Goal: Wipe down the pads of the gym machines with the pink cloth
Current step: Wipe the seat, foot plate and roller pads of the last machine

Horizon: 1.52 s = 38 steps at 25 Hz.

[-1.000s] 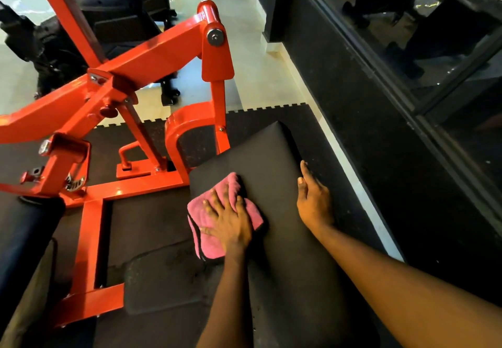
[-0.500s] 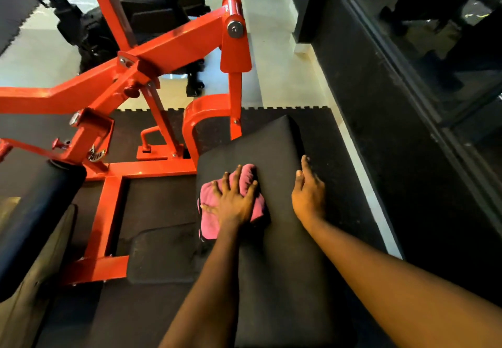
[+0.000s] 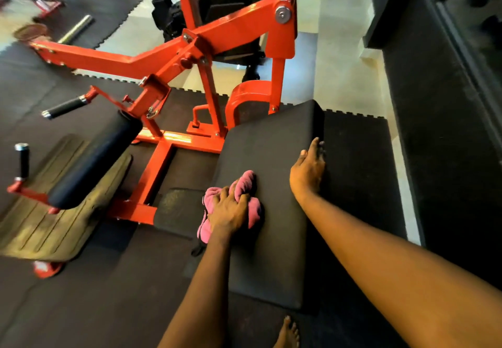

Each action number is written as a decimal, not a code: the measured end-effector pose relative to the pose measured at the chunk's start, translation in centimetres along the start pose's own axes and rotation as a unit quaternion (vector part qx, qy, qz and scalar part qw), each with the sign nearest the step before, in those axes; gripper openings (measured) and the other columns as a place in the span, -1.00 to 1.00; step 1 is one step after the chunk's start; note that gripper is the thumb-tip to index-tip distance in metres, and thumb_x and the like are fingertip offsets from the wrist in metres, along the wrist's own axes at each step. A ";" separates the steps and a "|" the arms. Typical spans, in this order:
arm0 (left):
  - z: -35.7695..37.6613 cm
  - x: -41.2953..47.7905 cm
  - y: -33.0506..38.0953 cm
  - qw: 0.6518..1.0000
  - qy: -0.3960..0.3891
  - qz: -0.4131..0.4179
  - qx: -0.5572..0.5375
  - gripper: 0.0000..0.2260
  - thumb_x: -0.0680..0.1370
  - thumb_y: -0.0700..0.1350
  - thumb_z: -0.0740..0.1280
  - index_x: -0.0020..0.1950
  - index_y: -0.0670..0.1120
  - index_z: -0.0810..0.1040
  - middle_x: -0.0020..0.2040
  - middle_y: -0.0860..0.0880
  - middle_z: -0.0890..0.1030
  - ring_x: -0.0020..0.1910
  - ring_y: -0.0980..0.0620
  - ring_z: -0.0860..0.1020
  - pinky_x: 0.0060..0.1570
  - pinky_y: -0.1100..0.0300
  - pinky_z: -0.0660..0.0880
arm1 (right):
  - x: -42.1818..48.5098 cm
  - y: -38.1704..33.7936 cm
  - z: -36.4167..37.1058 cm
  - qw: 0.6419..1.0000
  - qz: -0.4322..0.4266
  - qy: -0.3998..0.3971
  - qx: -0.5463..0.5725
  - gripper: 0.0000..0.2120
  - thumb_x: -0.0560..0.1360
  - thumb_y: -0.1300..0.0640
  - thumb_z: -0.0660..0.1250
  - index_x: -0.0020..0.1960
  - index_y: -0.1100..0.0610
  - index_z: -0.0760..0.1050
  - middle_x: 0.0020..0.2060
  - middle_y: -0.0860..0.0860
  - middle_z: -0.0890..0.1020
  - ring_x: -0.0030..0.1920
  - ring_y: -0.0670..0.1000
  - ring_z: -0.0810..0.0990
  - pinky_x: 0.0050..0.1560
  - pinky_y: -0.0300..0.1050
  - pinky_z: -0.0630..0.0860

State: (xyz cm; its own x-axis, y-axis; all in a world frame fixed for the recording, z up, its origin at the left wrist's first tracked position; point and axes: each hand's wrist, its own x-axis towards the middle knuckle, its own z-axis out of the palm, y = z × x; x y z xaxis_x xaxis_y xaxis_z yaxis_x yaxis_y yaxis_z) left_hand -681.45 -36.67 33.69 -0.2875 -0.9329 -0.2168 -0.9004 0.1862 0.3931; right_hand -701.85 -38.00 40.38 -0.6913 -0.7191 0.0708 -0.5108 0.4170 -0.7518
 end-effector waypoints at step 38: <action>0.8 -11.7 0.3 0.996 -0.035 0.004 -0.083 -0.45 0.58 0.18 0.05 0.56 0.36 -0.02 0.57 0.24 -0.19 0.60 0.00 -0.18 0.39 -0.50 -0.06 | -22.2 1.5 -5.6 0.936 -0.097 0.005 -0.339 -0.47 0.59 0.17 0.27 0.55 0.03 0.35 0.60 0.05 0.24 0.56 0.21 0.26 0.13 0.23 0.56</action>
State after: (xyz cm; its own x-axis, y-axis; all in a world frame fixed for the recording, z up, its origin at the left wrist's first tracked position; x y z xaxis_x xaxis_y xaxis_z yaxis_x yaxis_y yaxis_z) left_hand -678.62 -25.44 35.68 -0.3208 -0.9071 -0.2723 -0.8334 0.1338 0.5362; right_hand -690.11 -18.27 41.38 -0.5544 -0.8142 0.1721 -0.8321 0.5381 -0.1348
